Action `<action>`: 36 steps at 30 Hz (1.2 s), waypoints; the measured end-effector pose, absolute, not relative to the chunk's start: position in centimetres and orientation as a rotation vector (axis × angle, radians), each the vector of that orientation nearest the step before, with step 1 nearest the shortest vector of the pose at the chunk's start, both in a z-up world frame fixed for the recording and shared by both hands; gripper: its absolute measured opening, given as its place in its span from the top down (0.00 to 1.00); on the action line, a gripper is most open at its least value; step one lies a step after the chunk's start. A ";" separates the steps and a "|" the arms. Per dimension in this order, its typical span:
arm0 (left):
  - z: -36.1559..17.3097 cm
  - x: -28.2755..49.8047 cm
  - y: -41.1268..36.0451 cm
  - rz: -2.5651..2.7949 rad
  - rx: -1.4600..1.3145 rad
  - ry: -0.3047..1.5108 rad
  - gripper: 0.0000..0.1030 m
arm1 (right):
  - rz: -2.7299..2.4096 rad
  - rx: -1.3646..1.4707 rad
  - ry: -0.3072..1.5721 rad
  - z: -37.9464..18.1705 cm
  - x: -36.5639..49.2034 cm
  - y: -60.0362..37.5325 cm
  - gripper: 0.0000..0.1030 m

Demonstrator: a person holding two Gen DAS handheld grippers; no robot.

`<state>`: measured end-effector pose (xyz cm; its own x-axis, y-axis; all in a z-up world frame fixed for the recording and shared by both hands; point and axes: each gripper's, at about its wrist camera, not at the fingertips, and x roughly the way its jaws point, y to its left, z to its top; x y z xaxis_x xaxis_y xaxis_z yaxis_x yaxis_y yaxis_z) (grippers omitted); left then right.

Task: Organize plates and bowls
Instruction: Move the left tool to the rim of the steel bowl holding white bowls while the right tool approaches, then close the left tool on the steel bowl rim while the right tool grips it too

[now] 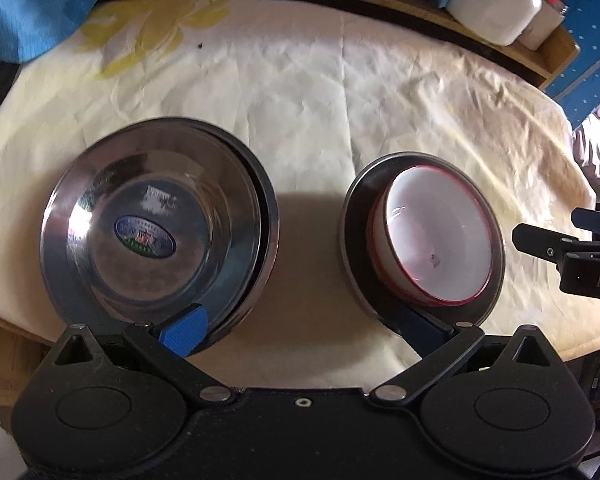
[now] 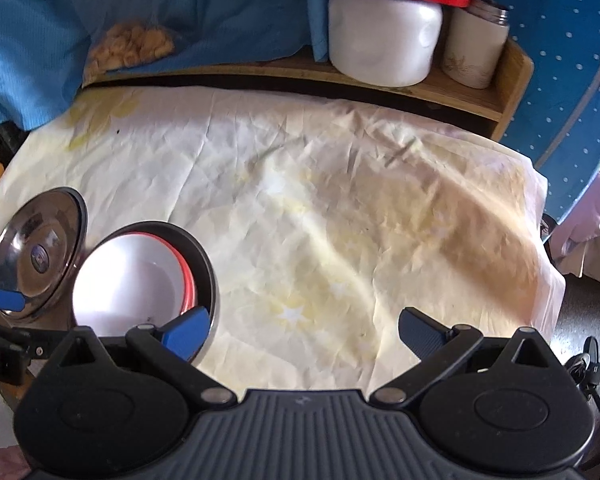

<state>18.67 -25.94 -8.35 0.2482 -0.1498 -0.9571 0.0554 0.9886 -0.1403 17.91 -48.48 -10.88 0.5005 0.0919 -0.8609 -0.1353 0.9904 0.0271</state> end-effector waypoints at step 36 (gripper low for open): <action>-7.5 18.5 -26.5 -0.178 -0.167 1.322 0.31 | 0.232 -0.090 1.068 -11.8 20.3 -48.0 0.00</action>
